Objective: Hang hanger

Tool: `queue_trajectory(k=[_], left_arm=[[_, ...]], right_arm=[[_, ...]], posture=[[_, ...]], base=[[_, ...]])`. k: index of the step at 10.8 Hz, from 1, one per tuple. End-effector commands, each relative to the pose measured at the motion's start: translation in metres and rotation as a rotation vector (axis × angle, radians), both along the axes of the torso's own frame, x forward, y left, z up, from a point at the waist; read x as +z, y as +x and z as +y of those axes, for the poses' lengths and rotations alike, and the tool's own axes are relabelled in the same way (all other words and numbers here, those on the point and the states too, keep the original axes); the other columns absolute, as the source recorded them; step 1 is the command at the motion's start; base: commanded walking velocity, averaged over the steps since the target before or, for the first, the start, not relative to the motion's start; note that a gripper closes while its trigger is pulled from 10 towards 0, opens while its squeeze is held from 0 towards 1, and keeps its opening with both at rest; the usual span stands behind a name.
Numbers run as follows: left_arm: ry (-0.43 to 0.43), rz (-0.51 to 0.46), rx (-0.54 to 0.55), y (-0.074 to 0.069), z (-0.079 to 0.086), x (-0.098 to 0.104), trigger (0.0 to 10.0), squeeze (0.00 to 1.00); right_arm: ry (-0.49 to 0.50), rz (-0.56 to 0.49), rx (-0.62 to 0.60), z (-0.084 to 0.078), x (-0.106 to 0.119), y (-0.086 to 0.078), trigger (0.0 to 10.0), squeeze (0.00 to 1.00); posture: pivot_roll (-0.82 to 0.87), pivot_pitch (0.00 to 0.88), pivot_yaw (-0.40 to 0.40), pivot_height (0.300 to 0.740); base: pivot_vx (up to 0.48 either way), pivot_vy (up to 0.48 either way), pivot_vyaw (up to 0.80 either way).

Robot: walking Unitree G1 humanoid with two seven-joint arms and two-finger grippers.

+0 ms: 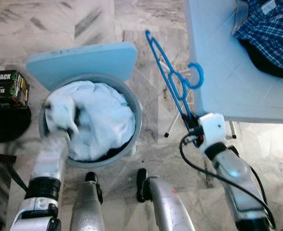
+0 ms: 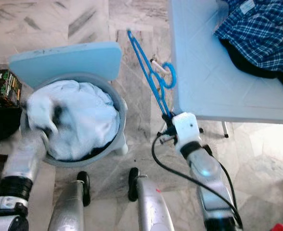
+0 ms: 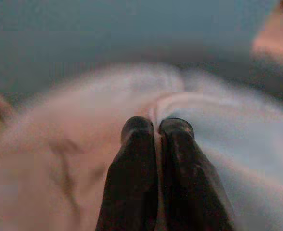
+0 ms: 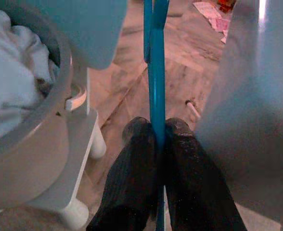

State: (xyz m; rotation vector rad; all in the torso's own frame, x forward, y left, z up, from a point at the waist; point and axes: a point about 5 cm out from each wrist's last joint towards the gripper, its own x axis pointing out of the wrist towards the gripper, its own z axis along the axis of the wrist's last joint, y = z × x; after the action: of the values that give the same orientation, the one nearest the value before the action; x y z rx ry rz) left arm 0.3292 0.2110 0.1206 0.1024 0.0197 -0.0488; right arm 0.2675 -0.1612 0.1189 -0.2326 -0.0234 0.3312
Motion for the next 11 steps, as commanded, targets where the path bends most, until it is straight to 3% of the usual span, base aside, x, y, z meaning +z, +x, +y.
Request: queue_trajectory(k=[1,2,3,4,5,7,8,10,11], left_arm=[[-0.003,-0.090,0.011,-0.001,0.003,0.013,0.0,0.00],[0.000,-0.203,0.029,-0.001,0.006,0.034,0.0,0.00],[0.002,-0.245,0.026,0.001,0.006,0.043,0.0,0.00],[0.012,-0.359,0.009,0.005,0.004,0.072,0.0,0.00],[0.008,-0.455,-0.043,0.007,-0.005,0.101,0.0,0.00],[0.024,-0.577,-0.145,0.007,-0.025,0.137,0.0,0.00],[0.124,-0.627,-0.244,0.001,-0.045,0.148,0.0,0.00],[0.196,-0.644,-0.215,-0.008,-0.046,0.143,0.0,0.00],[0.296,-0.624,-0.194,-0.012,-0.043,0.135,0.0,0.00]], right_arm=[[-0.006,0.001,-0.012,-0.002,-0.004,-0.001,10.0,0.00],[-0.001,-0.008,-0.010,0.000,-0.004,0.001,10.0,0.00],[0.002,-0.011,-0.010,0.001,-0.004,0.002,10.0,0.00],[0.006,-0.016,-0.008,0.005,-0.006,0.004,10.0,0.00],[0.011,-0.022,-0.005,0.008,-0.006,0.006,10.0,0.00],[0.017,-0.030,-0.006,0.011,-0.007,0.008,10.0,0.00],[0.022,-0.037,-0.006,0.014,-0.008,0.009,10.0,0.00],[0.021,-0.035,-0.014,0.012,-0.010,0.007,10.0,0.00],[0.017,-0.033,-0.016,0.011,-0.011,0.007,10.0,0.00]], posture=[[0.02,0.349,-0.135,0.740],[0.03,0.344,-0.131,0.740],[0.04,0.341,-0.127,0.740],[0.05,0.336,-0.121,0.740],[0.06,0.332,-0.116,0.740],[0.08,0.329,-0.105,0.740],[0.08,0.329,-0.100,0.740],[0.08,0.332,-0.099,0.740],[0.08,0.332,-0.099,0.740]], base=[[0.000,0.000,0.00],[0.000,0.000,0.00],[0.000,0.000,0.00],[0.000,0.000,0.00],[0.000,0.000,0.00],[0.000,0.000,0.00],[0.000,0.000,0.00],[0.000,0.000,0.00],[0.000,0.000,0.00]])
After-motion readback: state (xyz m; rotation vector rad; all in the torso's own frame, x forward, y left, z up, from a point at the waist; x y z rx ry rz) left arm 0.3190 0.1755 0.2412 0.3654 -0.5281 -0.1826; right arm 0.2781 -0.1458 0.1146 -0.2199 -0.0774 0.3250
